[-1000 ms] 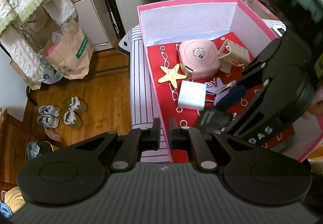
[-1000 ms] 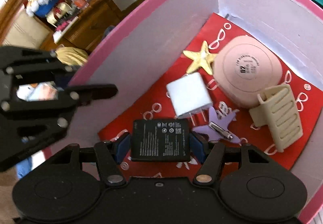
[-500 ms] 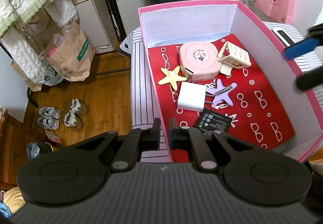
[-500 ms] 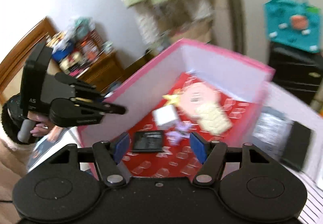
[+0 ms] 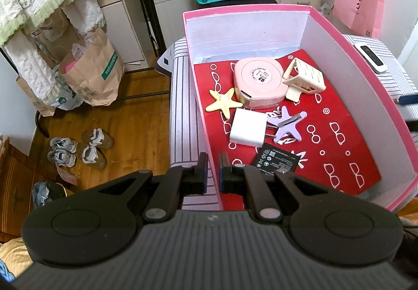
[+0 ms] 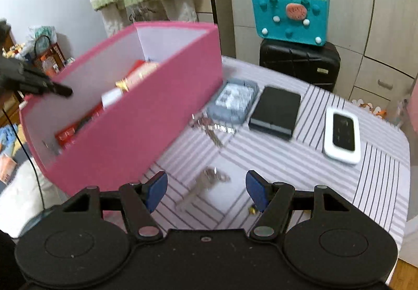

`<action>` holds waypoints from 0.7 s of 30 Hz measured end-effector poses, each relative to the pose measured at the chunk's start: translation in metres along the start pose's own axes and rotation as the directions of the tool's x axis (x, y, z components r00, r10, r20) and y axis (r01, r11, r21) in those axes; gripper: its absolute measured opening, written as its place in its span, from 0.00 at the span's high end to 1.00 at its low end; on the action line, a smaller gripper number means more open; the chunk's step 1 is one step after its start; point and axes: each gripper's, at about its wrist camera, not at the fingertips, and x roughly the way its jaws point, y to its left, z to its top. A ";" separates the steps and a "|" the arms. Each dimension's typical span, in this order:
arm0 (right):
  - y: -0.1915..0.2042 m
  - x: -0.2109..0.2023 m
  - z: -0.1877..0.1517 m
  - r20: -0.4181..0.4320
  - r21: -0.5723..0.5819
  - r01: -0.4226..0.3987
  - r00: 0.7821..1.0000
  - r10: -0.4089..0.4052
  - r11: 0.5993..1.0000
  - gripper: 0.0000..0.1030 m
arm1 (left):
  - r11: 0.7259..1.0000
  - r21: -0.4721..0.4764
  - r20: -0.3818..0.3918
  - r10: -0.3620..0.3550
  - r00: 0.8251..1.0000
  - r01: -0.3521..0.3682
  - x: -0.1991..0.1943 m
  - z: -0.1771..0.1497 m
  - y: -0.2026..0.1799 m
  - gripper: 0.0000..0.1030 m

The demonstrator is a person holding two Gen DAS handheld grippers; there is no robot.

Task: Organize rigid objects
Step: 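Grasp the silver keys with the right gripper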

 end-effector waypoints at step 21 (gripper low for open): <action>0.003 0.046 -0.009 0.062 0.001 0.072 0.995 -0.072 0.997 0.71 | 1.000 -0.014 -0.017 0.008 1.000 -0.008 0.000 -0.002 -0.003 0.93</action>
